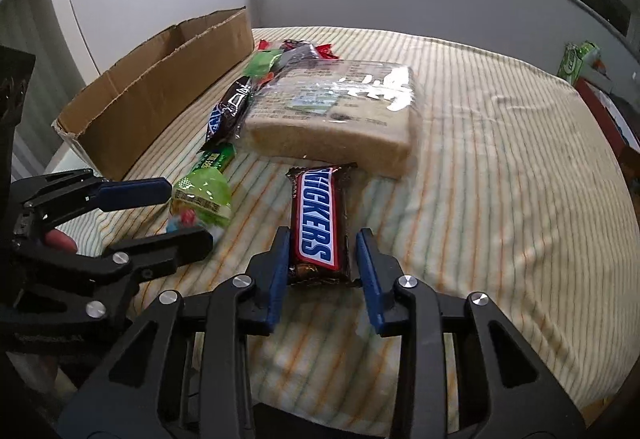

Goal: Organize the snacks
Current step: 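Grasp the green-wrapped candy with the left gripper while the right grasps a Snickers bar, then carry both held snacks over the cardboard box and open both grippers, then grasp the small green candy packet with the right gripper while the left returns to the pile, then grasp a Snickers bar with the left gripper, then carry the Snickers and green packet into the box and open both grippers, then grasp the egg-shaped candy with the right gripper while the left grasps a green candy stick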

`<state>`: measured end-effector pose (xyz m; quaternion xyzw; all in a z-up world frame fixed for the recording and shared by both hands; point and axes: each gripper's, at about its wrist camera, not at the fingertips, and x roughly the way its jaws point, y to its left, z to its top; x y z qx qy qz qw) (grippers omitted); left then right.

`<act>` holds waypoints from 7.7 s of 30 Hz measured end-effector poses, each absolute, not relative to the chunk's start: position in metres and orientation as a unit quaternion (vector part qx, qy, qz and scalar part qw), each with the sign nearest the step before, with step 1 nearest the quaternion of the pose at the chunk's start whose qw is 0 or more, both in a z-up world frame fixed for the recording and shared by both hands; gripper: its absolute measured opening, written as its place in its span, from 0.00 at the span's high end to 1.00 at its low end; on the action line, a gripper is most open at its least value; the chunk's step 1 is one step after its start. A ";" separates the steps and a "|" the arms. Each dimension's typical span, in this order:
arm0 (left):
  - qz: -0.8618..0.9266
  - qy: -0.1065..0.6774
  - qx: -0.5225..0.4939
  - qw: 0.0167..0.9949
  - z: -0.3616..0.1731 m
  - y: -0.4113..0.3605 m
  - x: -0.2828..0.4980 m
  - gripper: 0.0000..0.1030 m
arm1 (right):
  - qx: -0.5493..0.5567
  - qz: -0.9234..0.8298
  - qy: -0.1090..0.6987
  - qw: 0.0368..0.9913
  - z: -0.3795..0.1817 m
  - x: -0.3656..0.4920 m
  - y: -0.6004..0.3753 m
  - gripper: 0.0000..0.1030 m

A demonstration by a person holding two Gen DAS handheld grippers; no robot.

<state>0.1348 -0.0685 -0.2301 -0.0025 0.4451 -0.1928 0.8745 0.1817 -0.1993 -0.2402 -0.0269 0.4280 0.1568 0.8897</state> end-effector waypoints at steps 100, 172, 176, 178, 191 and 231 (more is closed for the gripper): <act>-0.176 0.416 -0.082 0.888 -0.198 0.005 0.177 0.35 | 0.038 0.222 0.424 0.877 -0.249 0.278 -0.171 0.54; -0.073 0.311 -0.044 0.947 -0.121 0.057 0.177 0.56 | -0.062 0.153 0.292 0.942 -0.129 0.183 -0.118 0.78; -0.055 0.306 -0.048 0.949 -0.120 0.079 0.175 0.56 | -0.072 0.172 0.287 0.940 -0.125 0.189 -0.087 0.78; -0.045 0.305 -0.052 0.950 -0.121 0.093 0.176 0.56 | -0.078 0.184 0.285 0.937 -0.124 0.192 -0.070 0.78; -0.005 0.310 -0.073 0.948 -0.137 0.153 0.183 0.56 | -0.109 0.247 0.286 0.919 -0.128 0.219 0.023 0.78; -0.163 0.388 -0.108 0.901 -0.178 0.014 0.208 0.17 | -0.009 0.230 0.414 0.881 -0.242 0.283 -0.132 0.52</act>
